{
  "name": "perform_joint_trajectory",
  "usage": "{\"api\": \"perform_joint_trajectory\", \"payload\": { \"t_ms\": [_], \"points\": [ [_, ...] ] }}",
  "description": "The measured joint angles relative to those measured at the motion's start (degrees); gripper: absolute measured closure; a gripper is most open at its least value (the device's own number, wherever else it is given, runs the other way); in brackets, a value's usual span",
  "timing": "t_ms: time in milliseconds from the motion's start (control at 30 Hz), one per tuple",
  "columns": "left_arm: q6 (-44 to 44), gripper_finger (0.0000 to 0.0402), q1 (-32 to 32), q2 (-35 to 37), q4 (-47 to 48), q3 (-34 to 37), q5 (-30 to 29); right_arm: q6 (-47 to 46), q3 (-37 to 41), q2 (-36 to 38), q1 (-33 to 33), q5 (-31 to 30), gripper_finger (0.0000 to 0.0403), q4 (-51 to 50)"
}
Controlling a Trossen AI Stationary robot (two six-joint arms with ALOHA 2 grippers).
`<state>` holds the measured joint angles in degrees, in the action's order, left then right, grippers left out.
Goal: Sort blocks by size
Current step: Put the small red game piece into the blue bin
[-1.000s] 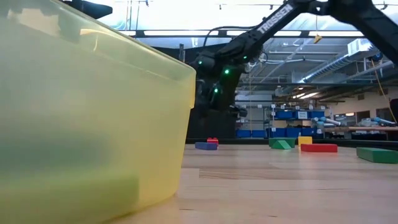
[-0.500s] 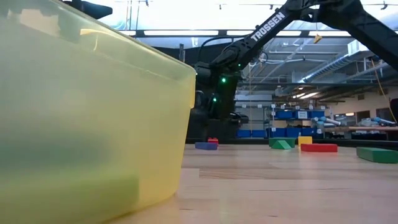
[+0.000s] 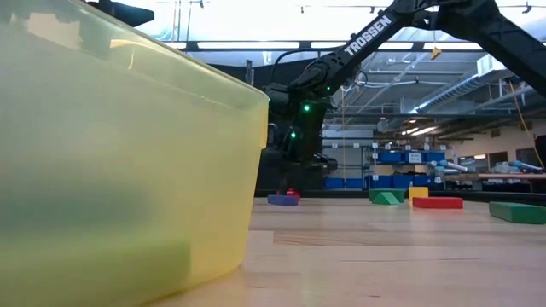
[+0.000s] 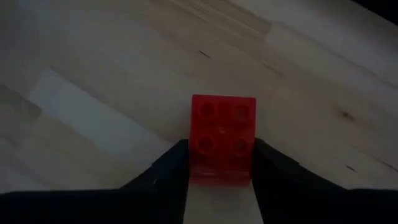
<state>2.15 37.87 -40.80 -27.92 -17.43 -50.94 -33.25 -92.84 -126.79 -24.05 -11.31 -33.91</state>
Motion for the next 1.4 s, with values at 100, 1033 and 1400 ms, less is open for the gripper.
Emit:
{"api": "perform_joint_trajectory", "payload": {
  "t_ms": [100,1033,1400],
  "points": [
    [0.0,0.014,0.0,0.0,0.0,0.0,0.0,1.8,0.0,0.1,0.1,0.4,0.0254,0.6],
    [-0.4,0.014,0.0,0.4,-4.6,0.0,-0.1,4.5,0.0,4.1,6.8,6.1,0.0253,43.9],
    [-1.7,0.014,0.0,0.4,-6.4,0.0,-0.2,3.1,0.0,4.1,6.6,7.1,0.0252,57.5]
  ]
}}
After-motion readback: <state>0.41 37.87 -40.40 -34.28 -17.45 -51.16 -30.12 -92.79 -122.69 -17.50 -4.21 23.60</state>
